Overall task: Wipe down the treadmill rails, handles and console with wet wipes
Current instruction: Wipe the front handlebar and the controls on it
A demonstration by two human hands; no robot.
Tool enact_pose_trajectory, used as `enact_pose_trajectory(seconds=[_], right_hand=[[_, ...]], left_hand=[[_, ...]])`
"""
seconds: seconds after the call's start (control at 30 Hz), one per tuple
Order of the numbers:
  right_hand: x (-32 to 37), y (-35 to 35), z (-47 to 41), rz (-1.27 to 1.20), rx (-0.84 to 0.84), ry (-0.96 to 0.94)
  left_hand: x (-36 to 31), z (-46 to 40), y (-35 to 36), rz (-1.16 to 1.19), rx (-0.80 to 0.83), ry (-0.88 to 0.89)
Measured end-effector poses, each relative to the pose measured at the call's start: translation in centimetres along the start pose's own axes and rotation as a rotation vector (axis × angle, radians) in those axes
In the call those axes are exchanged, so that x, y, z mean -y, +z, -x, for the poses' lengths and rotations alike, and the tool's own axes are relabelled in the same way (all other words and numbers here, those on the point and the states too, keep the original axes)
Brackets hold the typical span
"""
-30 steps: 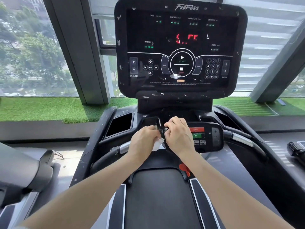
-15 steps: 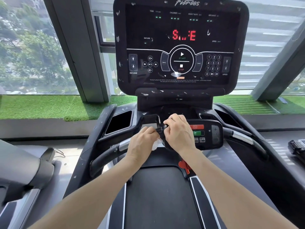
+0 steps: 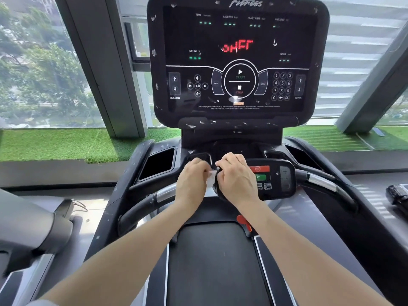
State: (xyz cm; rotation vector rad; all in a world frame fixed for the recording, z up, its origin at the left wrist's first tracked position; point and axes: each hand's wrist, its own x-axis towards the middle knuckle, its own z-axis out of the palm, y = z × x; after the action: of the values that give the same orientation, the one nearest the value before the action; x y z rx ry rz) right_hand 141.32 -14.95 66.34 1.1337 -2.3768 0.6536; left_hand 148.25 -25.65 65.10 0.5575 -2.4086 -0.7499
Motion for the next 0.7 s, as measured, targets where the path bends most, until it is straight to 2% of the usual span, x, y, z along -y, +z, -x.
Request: enact_pose_trajectory(seconds=[0.07,0.17,0.27,0.33,0.43,0.5,0.57,0.7], right_hand=[[0.0,-0.1,0.0,0.012,-0.002,-0.003],[0.2,-0.2,0.0,0.027,-0.013,0.005],[0.1,-0.2,0.0,0.033,-0.014,0.006],[0.1,-0.2,0.0,0.042,-0.009,0.001],[0.1,0.0,0.0,0.024,0.014,0.015],[0.2,0.0,0.0,0.030,0.014,0.025],[0.2,0.0,0.1,0.026,0.002,0.011],[0.3,0.0,0.2,0.024,-0.020,-0.003]], left_hand=[[-0.5,-2.0,-0.2,0.041,0.093,-0.153],[-0.7,-4.6,-0.8,-0.078,0.305,-0.281],[-0.7,-5.1,-0.8,-0.071,0.366,-0.344],[-0.8,-3.6,-0.8,-0.043,0.301,-0.223],[-0.8,-0.2,-0.9,-0.097,0.202,0.124],[-0.4,0.6,-0.7,-0.114,0.192,0.234],[-0.2,0.3,-0.5,-0.102,0.183,0.194],[-0.6,-1.6,-0.5,-0.009,0.200,-0.007]])
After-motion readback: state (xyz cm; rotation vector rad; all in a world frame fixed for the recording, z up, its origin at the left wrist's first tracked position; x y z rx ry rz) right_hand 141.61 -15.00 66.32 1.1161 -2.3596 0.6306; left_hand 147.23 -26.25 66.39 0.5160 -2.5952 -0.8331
